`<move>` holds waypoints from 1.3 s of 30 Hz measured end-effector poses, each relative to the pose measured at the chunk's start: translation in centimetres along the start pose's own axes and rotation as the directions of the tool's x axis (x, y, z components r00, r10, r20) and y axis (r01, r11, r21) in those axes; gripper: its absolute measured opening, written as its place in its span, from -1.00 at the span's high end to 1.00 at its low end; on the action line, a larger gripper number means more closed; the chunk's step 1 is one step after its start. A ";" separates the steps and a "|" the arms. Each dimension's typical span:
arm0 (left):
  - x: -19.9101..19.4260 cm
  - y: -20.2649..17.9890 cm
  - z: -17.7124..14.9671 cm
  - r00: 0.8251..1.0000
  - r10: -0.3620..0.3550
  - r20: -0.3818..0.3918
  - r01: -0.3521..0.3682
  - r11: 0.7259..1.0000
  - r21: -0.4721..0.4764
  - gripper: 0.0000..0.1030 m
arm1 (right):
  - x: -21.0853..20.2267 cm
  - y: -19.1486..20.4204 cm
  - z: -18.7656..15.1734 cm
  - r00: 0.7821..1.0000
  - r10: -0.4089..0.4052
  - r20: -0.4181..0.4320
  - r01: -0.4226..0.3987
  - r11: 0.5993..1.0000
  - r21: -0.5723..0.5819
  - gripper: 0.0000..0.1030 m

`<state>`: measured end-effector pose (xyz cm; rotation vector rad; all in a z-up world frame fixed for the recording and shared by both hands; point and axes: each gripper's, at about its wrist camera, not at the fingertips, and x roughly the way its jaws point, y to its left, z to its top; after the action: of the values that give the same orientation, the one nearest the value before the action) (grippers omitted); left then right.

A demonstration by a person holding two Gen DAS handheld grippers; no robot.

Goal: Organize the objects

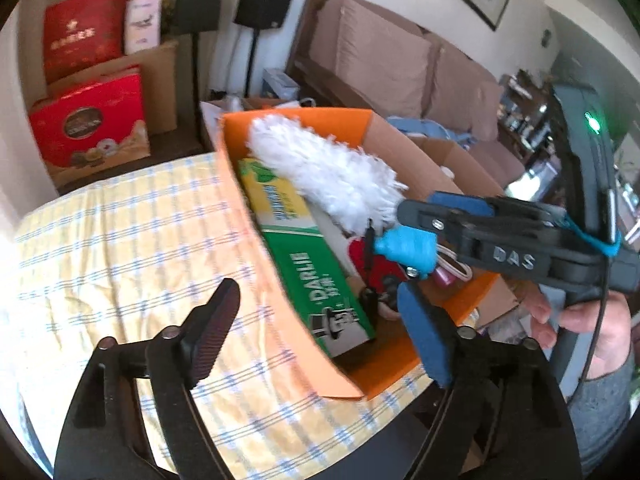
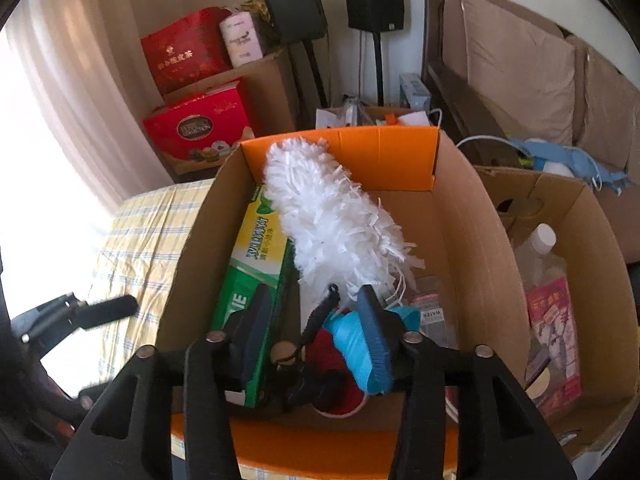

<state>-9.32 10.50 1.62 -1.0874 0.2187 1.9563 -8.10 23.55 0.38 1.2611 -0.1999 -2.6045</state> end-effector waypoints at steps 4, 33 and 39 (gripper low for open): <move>-1.2 1.1 -0.4 0.999 0.040 0.027 -0.040 0.999 -0.026 -0.77 | -1.0 0.8 -0.7 0.999 -0.031 0.043 0.032 0.999 -0.012 -0.36; -6.8 3.8 -7.1 0.944 0.308 0.120 -0.282 0.940 -0.191 -0.99 | -4.9 5.0 -7.6 0.979 -0.086 0.187 0.091 0.996 -0.018 -1.00; -8.9 3.3 -8.9 0.926 0.348 0.148 -0.314 0.925 -0.213 -0.99 | -6.4 5.5 -9.3 0.972 -0.108 0.209 0.114 0.993 -0.018 -1.00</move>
<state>-4.21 -1.47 2.21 -1.0291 0.1273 2.4096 3.86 19.88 0.72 1.0163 -0.1299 -2.8238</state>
